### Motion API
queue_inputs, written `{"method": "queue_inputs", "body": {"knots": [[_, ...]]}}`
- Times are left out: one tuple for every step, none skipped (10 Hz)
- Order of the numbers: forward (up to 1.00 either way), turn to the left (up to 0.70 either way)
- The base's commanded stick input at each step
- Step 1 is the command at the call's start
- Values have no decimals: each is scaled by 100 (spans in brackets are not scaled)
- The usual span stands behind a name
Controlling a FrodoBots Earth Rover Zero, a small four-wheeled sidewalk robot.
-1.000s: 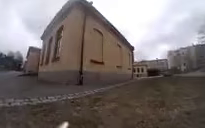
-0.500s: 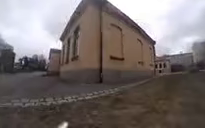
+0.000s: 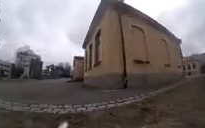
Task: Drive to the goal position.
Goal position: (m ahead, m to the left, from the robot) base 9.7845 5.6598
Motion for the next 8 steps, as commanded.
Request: {"method": "queue_inputs", "body": {"knots": [[70, 0], [70, 0], [70, 0], [70, 0], [70, 0], [70, 0], [70, 0], [70, 0]]}}
